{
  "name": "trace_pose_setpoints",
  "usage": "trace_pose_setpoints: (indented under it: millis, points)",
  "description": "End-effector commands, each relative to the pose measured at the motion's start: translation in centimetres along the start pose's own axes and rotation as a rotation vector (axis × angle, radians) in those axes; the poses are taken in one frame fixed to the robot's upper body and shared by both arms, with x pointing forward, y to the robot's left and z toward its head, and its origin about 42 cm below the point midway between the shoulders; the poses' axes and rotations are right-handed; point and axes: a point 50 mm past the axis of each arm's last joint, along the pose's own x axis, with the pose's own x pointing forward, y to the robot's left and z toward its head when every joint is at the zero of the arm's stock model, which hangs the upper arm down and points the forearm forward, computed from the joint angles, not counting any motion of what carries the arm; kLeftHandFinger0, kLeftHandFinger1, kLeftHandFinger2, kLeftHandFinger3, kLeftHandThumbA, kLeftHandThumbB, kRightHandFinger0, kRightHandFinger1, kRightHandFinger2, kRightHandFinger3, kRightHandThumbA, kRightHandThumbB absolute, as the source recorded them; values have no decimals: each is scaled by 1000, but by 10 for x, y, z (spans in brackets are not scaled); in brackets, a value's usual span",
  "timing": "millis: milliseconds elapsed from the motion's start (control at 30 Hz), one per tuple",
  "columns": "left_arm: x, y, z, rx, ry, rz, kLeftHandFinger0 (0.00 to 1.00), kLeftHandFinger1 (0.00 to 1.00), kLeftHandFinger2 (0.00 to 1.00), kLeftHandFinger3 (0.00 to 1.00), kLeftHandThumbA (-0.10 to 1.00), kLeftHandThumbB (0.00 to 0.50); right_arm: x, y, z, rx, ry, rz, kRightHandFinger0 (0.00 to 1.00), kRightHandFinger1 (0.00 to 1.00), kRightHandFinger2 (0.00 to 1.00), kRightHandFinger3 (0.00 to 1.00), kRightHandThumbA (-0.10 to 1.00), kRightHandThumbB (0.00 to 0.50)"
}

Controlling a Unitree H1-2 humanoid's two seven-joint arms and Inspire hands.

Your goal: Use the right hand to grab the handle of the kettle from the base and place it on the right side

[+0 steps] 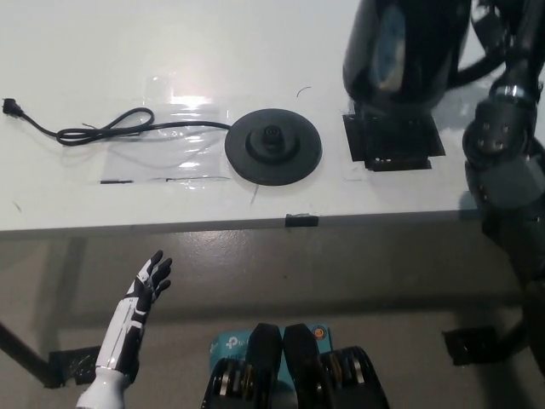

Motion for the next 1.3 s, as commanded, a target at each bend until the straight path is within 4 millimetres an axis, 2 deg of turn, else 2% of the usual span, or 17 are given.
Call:
trace_pose_setpoints:
  millis: [0,100,300,400,433,467,500,533,567,600,633,700,767,967,1100,1200,1267]
  points:
    - [3,8,10,17,-50,-1,1000,1000,1000,1000,1000,500,21,-6,28,106,-95,-86,0,68,543,619,-100,120]
    - [1,7,9,11,-52,0,1000,1000,1000,1000,1000,500,9,1,17,97,-57,-54,0,81,561,640,-100,105]
    - [-2,5,8,14,-45,12,1000,1000,1000,1000,1000,500,-12,11,1,80,-16,-34,0,39,496,559,-100,145]
    - [4,8,9,0,-53,20,1000,1000,1000,1000,1000,500,-16,16,-4,51,2,5,0,62,526,595,-100,113]
    - [2,10,9,2,-56,19,1000,1000,1000,1000,1000,500,-19,17,-6,42,0,14,0,76,543,612,-100,123]
    - [2,11,9,5,-64,17,1000,1000,1000,1000,1000,500,-20,18,-7,24,-7,26,37,153,627,680,-100,175]
    - [1,12,9,6,-64,18,1000,1000,1000,1000,1000,500,-21,18,-9,8,-9,51,191,382,859,885,32,215]
    - [0,13,9,6,-60,20,1000,1000,1000,1000,1000,500,-20,19,-11,-3,-9,124,508,751,1000,1000,332,324]
    - [0,14,9,5,-56,23,1000,1000,1000,1000,1000,500,-17,20,-12,5,-8,212,777,980,1000,1000,454,404]
    - [0,15,9,6,-51,26,1000,1000,1000,1000,1000,500,-17,22,-11,10,-6,251,892,1000,1000,1000,480,410]
    - [-4,14,9,6,-44,26,1000,1000,1000,1000,1000,500,-18,21,-14,-7,-14,318,1000,1000,1000,1000,565,462]
    - [-3,13,9,10,-45,22,1000,1000,1000,1000,1000,500,-15,20,-14,-16,-9,400,1000,1000,1000,1000,635,498]
    - [-2,13,9,17,-47,19,1000,1000,1000,1000,1000,500,-11,17,-12,-24,-18,451,1000,1000,1000,1000,692,500]
    - [-7,11,7,29,-42,15,1000,1000,1000,1000,1000,500,-17,16,-20,-40,-11,526,1000,1000,1000,1000,535,500]
    - [-9,9,6,17,-43,13,1000,1000,1000,1000,1000,500,-22,12,-29,-43,19,541,1000,1000,1000,1000,544,500]
    - [-5,11,6,15,-41,21,1000,1000,1000,1000,1000,500,-23,10,-29,-16,2,546,1000,1000,1000,1000,623,500]
    - [-6,11,5,8,-36,24,1000,1000,1000,1000,1000,500,-26,8,-30,5,1,540,1000,1000,1000,1000,861,500]
